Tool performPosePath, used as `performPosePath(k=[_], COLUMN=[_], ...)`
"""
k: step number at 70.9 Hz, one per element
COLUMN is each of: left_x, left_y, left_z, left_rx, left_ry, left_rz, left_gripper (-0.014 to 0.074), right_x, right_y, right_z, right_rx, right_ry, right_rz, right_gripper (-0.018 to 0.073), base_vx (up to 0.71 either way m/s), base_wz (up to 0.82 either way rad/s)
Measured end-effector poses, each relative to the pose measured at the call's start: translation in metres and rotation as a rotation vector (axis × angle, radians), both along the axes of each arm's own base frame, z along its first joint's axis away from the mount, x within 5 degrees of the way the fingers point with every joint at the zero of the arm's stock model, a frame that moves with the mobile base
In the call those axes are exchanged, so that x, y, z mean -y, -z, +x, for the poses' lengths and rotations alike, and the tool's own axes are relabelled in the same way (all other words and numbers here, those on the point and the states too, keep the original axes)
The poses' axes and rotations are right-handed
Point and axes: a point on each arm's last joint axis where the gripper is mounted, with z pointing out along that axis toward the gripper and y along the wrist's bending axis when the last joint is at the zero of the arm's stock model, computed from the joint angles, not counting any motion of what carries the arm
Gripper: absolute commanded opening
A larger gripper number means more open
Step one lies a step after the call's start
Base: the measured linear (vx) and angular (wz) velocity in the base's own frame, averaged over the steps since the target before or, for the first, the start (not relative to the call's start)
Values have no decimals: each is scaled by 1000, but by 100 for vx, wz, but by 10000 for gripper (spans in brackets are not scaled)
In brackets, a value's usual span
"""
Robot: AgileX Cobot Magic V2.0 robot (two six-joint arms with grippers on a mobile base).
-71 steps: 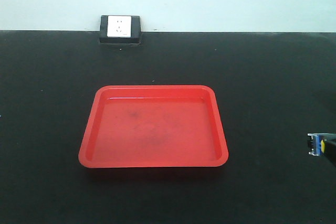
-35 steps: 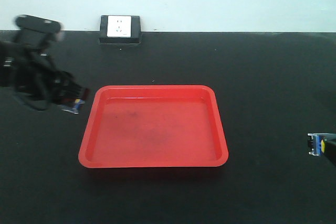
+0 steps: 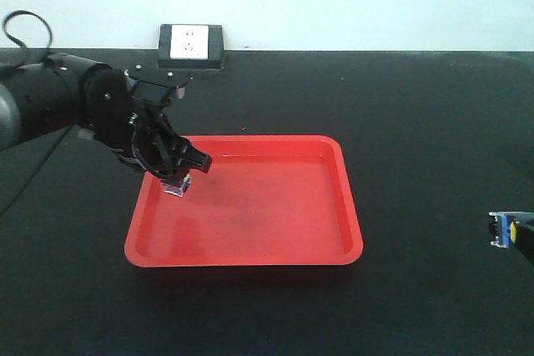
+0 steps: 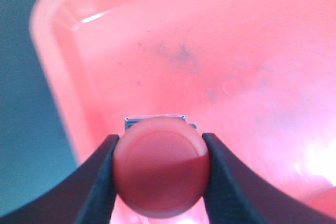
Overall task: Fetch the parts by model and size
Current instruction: 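Open the left gripper and lift it away from the tray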
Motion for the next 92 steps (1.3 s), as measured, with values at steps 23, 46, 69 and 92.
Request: performPosePath(k=[23, 46, 69, 92], left_x=[23, 27, 29, 14], left_y=[23, 33, 13, -92], left_z=[10, 10, 14, -18], left_rx=[-49, -96, -99, 120], left_ry=[26, 17, 22, 32], left_rz=[-10, -23, -26, -125], left_gripper=[71, 363, 524, 524], right_x=[0, 0, 0, 0], right_y=[0, 0, 0, 0], right_z=[0, 0, 0, 0], right_rx=[0, 0, 0, 0], right_ry=[0, 0, 0, 0], right_rz=[0, 0, 0, 0], right_gripper=[-8, -8, -8, -8], base_vx=[0, 0, 0, 0], base_wz=[0, 0, 0, 0])
